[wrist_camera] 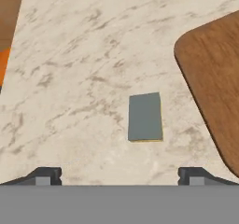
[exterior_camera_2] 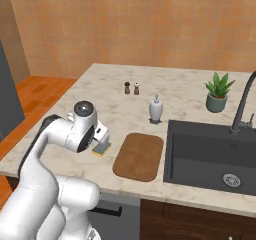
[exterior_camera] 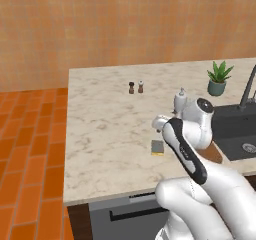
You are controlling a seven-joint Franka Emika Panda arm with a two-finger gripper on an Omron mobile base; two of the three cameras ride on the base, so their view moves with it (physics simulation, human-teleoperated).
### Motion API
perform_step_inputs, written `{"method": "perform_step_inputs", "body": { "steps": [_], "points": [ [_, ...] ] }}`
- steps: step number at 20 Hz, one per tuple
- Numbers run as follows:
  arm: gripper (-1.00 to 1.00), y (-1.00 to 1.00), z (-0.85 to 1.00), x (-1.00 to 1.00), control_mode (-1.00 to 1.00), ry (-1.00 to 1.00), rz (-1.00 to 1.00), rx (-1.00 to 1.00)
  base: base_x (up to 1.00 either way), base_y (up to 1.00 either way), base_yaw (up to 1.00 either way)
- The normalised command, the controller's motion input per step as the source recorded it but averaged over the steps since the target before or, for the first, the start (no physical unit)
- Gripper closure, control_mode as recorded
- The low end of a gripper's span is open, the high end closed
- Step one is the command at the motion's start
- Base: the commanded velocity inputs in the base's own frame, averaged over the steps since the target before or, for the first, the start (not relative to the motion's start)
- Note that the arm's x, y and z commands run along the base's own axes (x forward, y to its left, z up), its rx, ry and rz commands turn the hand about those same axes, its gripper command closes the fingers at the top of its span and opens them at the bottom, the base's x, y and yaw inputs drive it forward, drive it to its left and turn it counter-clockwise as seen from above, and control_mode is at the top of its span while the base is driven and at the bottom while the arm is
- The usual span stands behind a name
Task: Pick up the sponge from the counter and clean the cutting board by briefly scrubbing or pressing down on the cutting board. Once finished, release the sponge.
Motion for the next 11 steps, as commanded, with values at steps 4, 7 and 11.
{"method": "perform_step_inputs", "body": {
  "steps": [4,7,11],
  "points": [
    [-1.00,0.03,1.00,-0.64,-1.00,-0.06,0.14,0.19,0.00,0.00,0.00],
    [-1.00,0.00,1.00,-0.79,-1.00,-0.11,0.17,0.14,0.00,0.00,0.00],
    [-1.00,-0.01,1.00,-0.75,-1.00,-0.09,0.17,0.15,0.00,0.00,0.00]
  ]
}}
